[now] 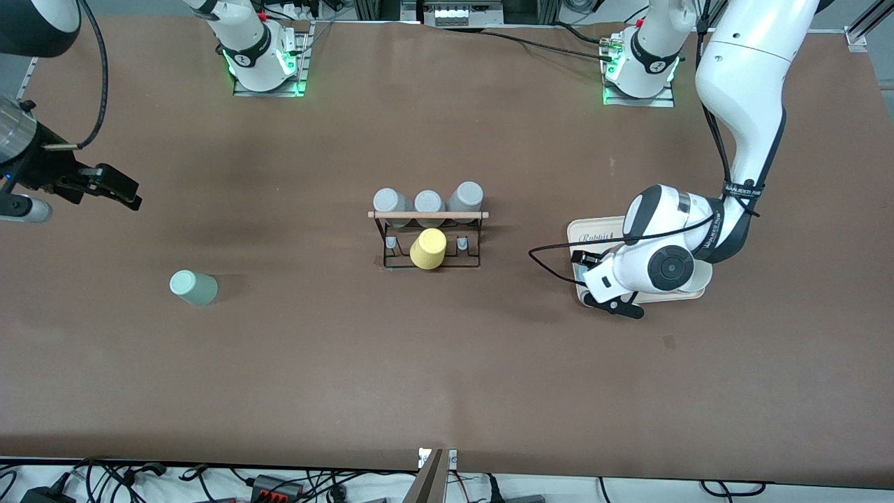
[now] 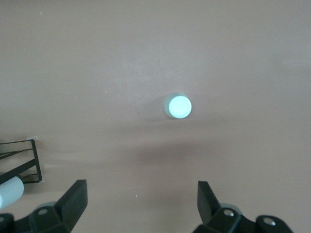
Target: Hang scattered cups on rack with three cups
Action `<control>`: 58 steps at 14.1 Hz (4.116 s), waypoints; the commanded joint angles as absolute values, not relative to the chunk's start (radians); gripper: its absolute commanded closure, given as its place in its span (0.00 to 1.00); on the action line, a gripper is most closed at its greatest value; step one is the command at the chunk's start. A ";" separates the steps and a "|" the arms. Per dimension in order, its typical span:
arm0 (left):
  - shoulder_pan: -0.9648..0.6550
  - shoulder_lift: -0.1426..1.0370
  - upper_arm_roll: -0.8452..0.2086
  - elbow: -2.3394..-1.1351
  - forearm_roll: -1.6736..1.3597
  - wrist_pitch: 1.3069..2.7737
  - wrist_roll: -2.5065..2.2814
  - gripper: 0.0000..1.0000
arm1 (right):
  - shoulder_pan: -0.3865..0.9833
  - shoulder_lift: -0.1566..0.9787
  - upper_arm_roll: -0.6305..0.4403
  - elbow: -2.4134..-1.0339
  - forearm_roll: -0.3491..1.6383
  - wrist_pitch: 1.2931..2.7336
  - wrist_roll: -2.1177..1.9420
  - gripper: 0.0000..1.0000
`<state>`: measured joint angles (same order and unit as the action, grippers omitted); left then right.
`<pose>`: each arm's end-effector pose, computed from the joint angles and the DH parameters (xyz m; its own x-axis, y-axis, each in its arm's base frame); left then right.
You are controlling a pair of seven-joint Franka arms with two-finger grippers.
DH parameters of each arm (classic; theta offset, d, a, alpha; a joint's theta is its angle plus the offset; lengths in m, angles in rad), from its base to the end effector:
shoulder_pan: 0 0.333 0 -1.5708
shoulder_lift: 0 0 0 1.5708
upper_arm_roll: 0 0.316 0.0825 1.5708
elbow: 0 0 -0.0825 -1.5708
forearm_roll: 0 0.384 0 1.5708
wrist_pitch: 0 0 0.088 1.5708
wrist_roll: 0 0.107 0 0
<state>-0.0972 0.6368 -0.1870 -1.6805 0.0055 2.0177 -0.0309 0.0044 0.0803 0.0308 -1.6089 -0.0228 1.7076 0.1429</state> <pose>0.6227 -0.1709 0.2157 0.9274 -0.2385 -0.2883 -0.2193 -0.9708 0.0976 0.5883 0.0179 0.5726 0.9943 -0.1045 0.0211 -0.1049 -0.9943 0.0173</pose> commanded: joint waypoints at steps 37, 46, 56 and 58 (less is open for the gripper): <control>-0.391 0.772 -0.337 -1.206 -0.058 1.876 -0.357 0.79 | -0.101 0.469 0.040 -1.784 -0.032 2.254 -0.153 0.74; -0.235 0.655 -0.330 -1.204 -0.011 1.797 -0.353 0.00 | 0.135 0.468 0.040 -1.450 -0.005 1.801 0.180 0.73; 0.038 0.367 -0.344 -1.229 0.109 1.324 -0.316 0.00 | 0.452 0.500 0.038 -1.353 0.067 1.772 0.682 0.74; 0.081 0.321 -0.342 -1.308 0.042 1.369 -0.337 0.00 | 0.492 0.509 0.038 -1.353 0.064 1.775 0.751 0.74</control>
